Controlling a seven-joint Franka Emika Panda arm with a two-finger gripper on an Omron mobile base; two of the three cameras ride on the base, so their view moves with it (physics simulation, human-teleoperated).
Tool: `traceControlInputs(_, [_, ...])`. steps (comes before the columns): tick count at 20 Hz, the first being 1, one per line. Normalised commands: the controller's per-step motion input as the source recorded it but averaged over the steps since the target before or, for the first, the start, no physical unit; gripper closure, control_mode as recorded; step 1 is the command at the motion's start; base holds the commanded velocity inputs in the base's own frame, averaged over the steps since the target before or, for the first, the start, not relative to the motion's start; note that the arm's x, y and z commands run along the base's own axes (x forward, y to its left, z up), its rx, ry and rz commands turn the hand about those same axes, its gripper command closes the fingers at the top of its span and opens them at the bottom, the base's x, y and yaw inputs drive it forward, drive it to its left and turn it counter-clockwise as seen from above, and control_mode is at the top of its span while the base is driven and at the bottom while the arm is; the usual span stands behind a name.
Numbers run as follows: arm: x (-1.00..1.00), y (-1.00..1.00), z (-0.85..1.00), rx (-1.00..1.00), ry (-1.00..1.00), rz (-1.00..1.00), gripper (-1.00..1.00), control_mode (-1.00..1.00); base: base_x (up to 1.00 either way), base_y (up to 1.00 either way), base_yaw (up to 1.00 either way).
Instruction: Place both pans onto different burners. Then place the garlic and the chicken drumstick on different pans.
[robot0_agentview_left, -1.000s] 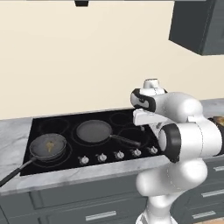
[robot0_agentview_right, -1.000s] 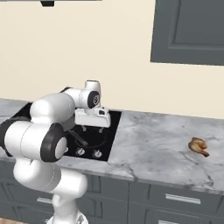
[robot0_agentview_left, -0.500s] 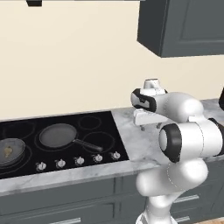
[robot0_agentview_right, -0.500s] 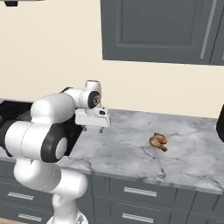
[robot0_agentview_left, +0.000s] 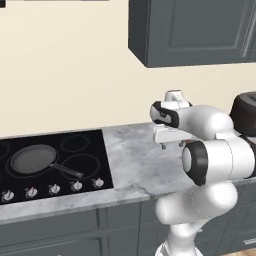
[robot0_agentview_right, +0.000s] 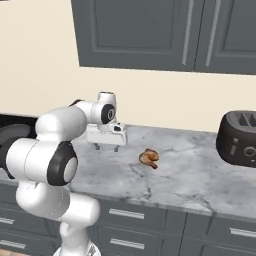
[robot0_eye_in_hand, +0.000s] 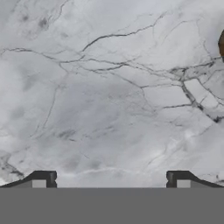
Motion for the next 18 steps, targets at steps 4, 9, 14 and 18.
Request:
traceControlInputs(4, [0.00, 0.00, 0.00, 0.00, 0.00, 0.00, -1.00, 1.00, 0.00, 0.36, -0.03])
traceControlInputs(9, [0.00, 0.00, 0.00, 0.00, 0.00, 0.00, -1.00, 1.00, 0.08, 0.53, -0.04])
traceControlInputs(14, [0.00, 0.00, 0.00, 0.00, 0.00, 0.00, -1.00, 1.00, 0.24, 0.26, 0.00])
traceControlInputs(18, [0.00, 0.00, 0.00, 0.00, 0.00, 0.00, -1.00, 1.00, 0.34, 0.23, 0.00])
